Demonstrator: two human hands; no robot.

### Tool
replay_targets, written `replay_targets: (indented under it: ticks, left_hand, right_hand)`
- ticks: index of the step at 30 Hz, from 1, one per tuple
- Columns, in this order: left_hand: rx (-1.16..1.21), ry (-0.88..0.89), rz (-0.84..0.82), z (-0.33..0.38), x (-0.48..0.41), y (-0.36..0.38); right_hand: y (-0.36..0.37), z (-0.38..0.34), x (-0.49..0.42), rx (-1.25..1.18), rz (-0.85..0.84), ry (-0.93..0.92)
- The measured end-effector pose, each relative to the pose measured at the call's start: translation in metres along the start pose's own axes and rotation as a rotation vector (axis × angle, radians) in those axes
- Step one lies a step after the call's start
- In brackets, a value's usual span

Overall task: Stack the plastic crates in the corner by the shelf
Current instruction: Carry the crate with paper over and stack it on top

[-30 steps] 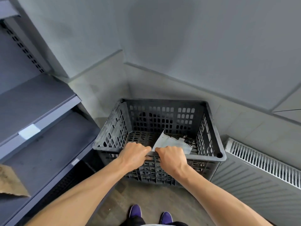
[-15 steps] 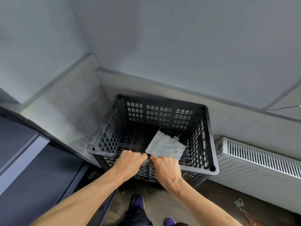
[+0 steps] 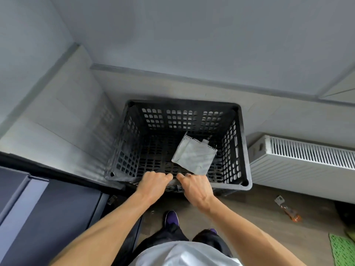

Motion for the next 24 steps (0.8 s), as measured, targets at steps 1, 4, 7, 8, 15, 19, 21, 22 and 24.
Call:
replay_targets:
  ticks: [1,4,7,8,15,19,21,22,24]
  left_hand:
    - [-0.015,0.022,0.007,0.0,-0.001,0.0]
    - [-0.046,0.031,0.022,-0.004,-0.004,-0.001]
    - [-0.019,0.043,0.011,-0.011,-0.006,-0.001]
    - [-0.024,0.047,0.012,-0.014,-0.007,0.0]
    - [-0.019,0.07,0.019,-0.012,-0.004,-0.006]
    - [0.069,0.061,-0.001,-0.015,-0.005,0.001]
    - [0.113,0.063,0.02,-0.014,-0.004,0.006]
    - [0.126,0.061,0.03,-0.013,-0.003,0.008]
    - [0.141,0.057,0.042,-0.008,-0.001,0.011]
  right_hand:
    - [0.001,0.002,0.001,-0.006,0.0,-0.001]
    - [0.004,0.01,0.003,-0.046,0.034,-0.043]
    - [0.007,0.027,0.005,-0.045,0.06,-0.05]
    - [0.008,0.035,0.007,-0.048,0.059,-0.028]
    - [0.011,0.064,0.024,-0.05,0.078,0.018]
    - [0.015,0.071,0.027,-0.061,0.027,0.034]
    - [0.017,0.077,0.033,-0.059,-0.008,0.053]
    - [0.017,0.081,0.037,-0.05,-0.026,0.06]
    - [0.018,0.092,0.045,-0.035,-0.062,0.08]
Point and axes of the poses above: each hand's wrist, its own x-axis away from the middle knuckle, its own y-axis out of the palm, z = x × y, the point moved 2 cm from there along -x, towards the middle knuckle, and after that the axes turned 13 degrees about -z, right-handed, at the moved point
